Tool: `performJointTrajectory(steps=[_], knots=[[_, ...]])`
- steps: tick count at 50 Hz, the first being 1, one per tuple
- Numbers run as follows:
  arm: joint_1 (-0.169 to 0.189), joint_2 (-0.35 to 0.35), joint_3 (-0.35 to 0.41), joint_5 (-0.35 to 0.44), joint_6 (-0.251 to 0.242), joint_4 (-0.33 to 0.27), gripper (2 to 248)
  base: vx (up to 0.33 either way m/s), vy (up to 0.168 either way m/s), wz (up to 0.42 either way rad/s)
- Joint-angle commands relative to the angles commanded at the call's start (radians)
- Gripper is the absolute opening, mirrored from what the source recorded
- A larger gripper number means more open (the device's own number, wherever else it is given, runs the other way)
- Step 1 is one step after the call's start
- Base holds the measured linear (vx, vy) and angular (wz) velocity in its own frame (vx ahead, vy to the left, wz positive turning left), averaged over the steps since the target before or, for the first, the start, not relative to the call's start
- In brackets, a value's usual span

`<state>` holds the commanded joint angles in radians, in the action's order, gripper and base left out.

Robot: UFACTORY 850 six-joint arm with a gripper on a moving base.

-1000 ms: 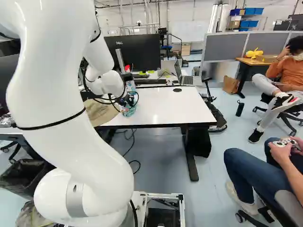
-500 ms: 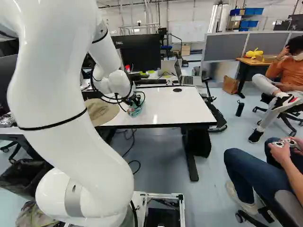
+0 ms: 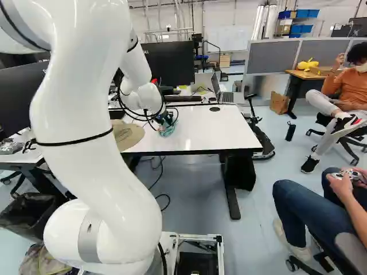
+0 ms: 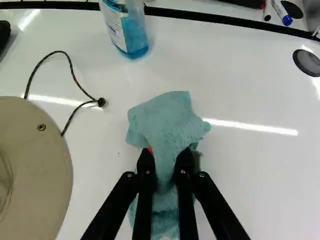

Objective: Clean the table with the green towel

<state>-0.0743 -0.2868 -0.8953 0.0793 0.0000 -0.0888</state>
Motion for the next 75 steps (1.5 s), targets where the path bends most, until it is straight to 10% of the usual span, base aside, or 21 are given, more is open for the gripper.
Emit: performJointTrajectory(steps=[46, 75], knots=[[-0.116, 0.033, 0.039, 0.0, 0.0, 0.0, 50, 0.0, 0.0, 0.0], [-0.067, 0.113, 0.133, 0.0, 0.0, 0.0, 50, 0.0, 0.0, 0.0]])
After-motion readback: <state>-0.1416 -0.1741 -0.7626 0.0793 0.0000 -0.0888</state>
